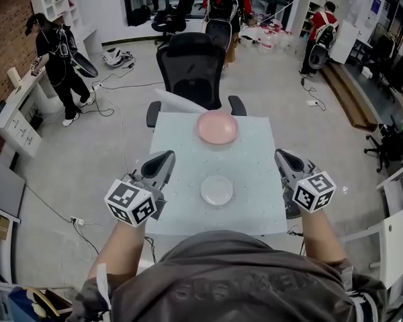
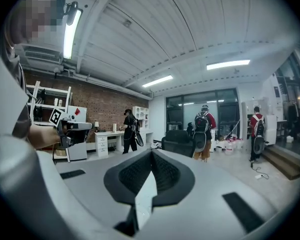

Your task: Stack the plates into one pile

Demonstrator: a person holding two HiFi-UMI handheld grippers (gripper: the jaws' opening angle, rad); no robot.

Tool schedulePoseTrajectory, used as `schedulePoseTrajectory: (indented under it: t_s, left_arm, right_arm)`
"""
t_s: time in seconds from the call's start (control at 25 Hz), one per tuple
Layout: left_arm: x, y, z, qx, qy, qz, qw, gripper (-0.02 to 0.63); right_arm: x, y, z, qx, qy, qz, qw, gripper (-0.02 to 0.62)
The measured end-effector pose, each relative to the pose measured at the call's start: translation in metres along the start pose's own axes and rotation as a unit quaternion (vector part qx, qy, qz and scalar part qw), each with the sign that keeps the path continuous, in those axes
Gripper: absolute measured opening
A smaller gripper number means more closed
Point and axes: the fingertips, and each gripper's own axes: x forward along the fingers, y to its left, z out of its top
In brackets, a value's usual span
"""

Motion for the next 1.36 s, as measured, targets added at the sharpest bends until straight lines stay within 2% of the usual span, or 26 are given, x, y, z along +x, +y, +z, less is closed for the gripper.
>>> schedulePoseTrajectory:
  t_s: [0.48,1.36]
  left_arm:
    - [-0.003,-0.002,-0.002,0.013,0.005,0.005,0.9999,0.006]
    - [-0.005,-0.007,-0.001,0.004,0.011,-0.006,0.9999,0.006]
  right_arm:
    - [0.004,0.003,-0.002,-0.013,0.008,0.002,1.0,-0.008]
    - [0.009,0.016,0.003,-0.02,0.012,0.025,0.999,-0.008]
